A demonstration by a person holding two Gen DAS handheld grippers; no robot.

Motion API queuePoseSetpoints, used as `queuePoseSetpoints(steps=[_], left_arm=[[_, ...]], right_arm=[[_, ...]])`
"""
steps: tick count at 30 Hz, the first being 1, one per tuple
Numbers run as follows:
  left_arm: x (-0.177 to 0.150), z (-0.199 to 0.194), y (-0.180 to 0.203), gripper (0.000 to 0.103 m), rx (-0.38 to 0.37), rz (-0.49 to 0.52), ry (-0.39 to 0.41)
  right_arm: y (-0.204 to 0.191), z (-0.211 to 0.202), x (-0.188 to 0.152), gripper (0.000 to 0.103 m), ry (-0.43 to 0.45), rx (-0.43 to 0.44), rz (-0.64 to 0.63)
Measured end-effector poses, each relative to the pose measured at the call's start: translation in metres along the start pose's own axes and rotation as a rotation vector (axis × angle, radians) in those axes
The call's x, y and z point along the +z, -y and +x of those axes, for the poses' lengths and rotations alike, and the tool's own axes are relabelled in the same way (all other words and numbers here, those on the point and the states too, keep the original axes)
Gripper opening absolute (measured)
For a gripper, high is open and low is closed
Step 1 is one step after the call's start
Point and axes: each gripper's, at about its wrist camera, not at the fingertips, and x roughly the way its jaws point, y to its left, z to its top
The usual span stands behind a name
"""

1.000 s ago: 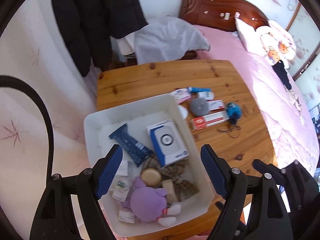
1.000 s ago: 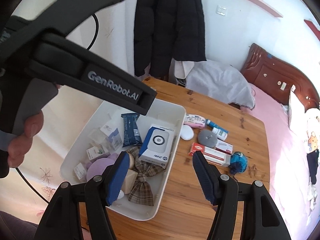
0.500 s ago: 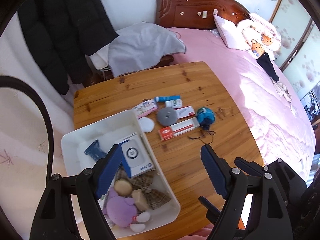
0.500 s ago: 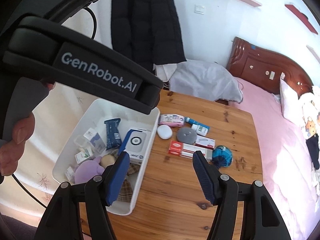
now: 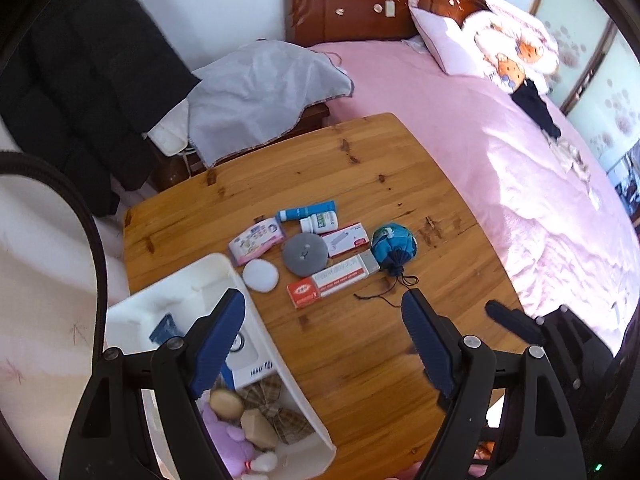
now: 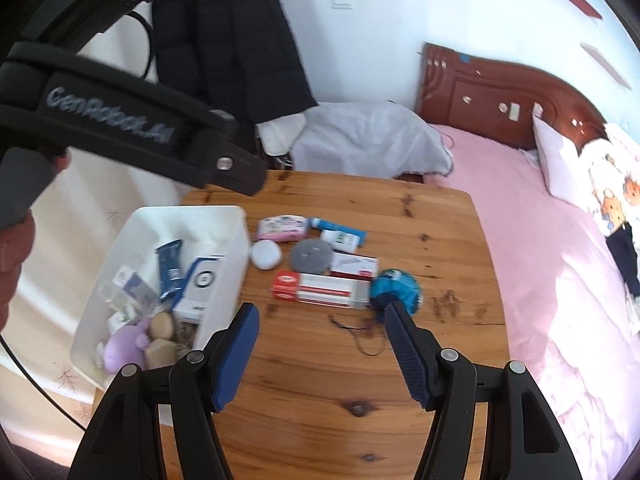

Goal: Organize objects
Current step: 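Lift both tools from the tray toward the pill bottle and blue pouch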

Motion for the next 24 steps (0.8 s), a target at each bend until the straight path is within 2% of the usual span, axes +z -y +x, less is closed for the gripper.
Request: queuePoseSetpoints(steps=[9,14,19,24], left_arm=[[0.032,0.062,0.034,0.083,0.112,0.206,-0.082],[0.046,0.108,0.041,0.083,0.114,0.333,-0.184],[0.058,0.158,0.040,0.083,0.100,0.398,-0.290],[0.069,0.197,0.039,0.081,0.076,0.445,-0.350]], right_arm=[[0.069,0.050,-0.002,0.067,-0.075,0.003,0.131],[0.101,0.084,-0.004,0.067,-0.129,0.034,0.205],[0.124,0.116,-0.006,0.067,-0.173,0.078,0.272],[0.137,0.147,-0.007,0.067,-0.210,0.111,0.310]])
